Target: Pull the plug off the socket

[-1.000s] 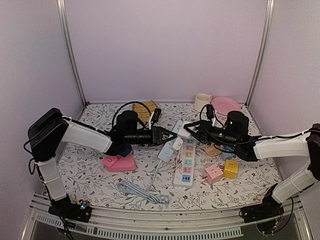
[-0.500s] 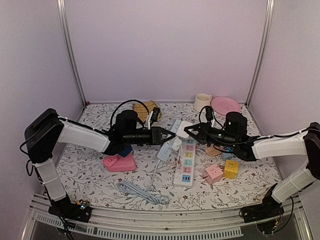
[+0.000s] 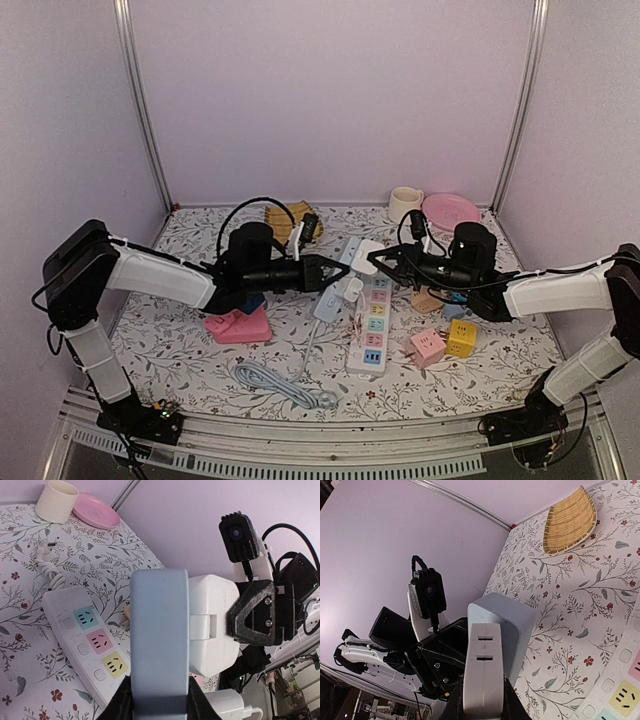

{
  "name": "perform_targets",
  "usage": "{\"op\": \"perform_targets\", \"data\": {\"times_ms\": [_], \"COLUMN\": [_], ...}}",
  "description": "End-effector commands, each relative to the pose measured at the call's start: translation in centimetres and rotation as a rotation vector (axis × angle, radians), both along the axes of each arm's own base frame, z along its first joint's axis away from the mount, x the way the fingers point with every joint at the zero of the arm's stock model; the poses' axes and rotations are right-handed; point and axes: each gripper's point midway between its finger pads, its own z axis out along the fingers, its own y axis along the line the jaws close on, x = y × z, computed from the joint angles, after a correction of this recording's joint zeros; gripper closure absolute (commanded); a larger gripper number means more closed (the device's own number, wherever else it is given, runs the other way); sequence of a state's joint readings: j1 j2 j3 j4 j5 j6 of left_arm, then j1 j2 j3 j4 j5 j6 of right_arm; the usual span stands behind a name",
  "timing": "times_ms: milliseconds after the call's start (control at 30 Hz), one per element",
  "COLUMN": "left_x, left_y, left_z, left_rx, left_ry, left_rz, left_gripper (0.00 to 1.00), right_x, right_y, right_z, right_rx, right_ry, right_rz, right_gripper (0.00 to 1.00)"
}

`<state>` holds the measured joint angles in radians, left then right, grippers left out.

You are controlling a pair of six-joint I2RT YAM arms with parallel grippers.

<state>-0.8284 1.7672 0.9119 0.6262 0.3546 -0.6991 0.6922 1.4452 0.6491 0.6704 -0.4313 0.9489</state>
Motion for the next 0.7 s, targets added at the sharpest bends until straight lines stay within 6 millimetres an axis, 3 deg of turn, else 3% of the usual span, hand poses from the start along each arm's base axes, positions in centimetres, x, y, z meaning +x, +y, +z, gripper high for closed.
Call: {"op": "perform_targets", "data": {"times_ms": [0,533,667], "left_x": [1.8,2.9,3.1], "left_y": [2.7,3.9,3.9], "left_z": [-4.9,-5.5,-5.0], "left_rx": [0.128,0.125,0.117], "left_ry": [0.092,0.127,0.121], "left_rz": [0.119,0.133,0.136], "left_gripper": [1.00,1.00,1.00], "right_x": [-4.2,-6.0,-5.4], "right_y": [1.2,0.8,0.7], "right_z": [8.0,9.2,8.6], "right_rx": [0.172,0.164,0.135], "right_ry": [-0.261,-0.353,-0.332], "right_rz": [0.205,0.261,0.241], "right_gripper": [0.97,0.97,0.97]}}
